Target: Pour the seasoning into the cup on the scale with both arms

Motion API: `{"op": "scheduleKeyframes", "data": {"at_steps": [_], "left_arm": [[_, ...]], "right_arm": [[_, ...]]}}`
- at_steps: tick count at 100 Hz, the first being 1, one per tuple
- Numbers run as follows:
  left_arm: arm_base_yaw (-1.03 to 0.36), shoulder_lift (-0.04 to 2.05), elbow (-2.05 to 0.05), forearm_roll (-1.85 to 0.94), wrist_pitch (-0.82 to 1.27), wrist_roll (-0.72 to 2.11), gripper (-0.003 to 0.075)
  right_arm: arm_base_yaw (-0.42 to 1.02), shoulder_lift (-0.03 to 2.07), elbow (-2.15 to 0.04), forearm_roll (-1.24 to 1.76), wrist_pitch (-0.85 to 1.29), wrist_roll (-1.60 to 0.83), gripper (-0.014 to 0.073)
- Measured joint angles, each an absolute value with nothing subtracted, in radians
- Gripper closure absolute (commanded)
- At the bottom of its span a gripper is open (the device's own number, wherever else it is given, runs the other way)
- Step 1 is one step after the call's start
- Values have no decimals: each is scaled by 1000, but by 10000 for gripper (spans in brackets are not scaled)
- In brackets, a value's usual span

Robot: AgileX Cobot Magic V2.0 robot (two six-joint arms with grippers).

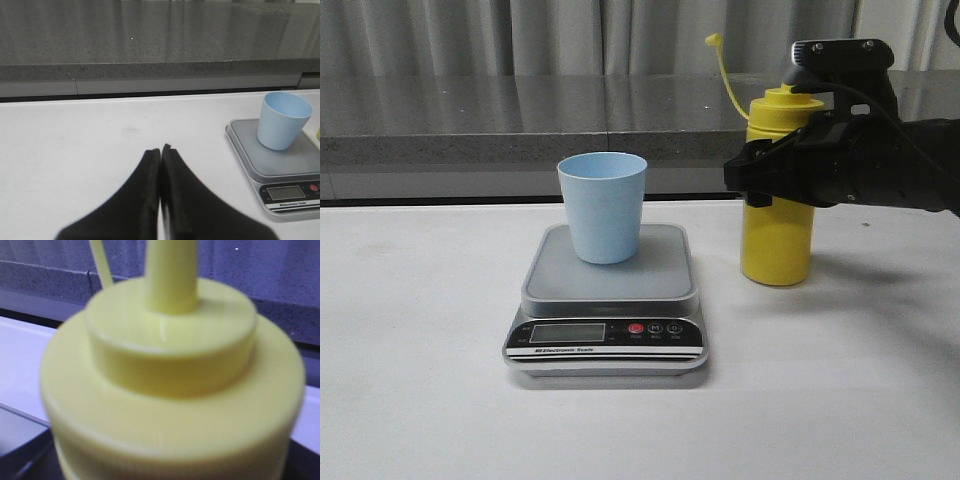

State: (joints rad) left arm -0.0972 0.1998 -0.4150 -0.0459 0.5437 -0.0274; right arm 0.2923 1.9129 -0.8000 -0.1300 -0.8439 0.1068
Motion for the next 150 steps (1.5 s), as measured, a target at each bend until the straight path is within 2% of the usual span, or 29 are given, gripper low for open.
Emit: {"op": "scheduleKeyframes", "data": {"at_steps": [29, 64, 71, 75, 95, 106, 150], "left_arm": [[-97, 200, -415, -46, 544, -27, 741], [-97, 200, -415, -46, 544, -27, 741], [-97, 200, -415, -46, 544, -27, 741], [-97, 200, -415, -46, 544, -27, 741], [-97, 200, -415, -46, 544, -27, 741], [-97, 200, -415, -46, 544, -27, 741], [-97, 200, -415, -46, 544, -27, 741]], "right_arm": [[292, 1901, -764, -129, -850, 107, -52], [292, 1750, -636, -126, -850, 107, -43], [292, 1703, -596, -120, -850, 107, 13], [292, 1673, -569, -110, -850, 107, 73], [292, 1506, -437, -29, -848, 107, 501], [292, 1409, -362, 0, -848, 107, 664], [290, 1152, -164, 121, -846, 74, 662]]}}
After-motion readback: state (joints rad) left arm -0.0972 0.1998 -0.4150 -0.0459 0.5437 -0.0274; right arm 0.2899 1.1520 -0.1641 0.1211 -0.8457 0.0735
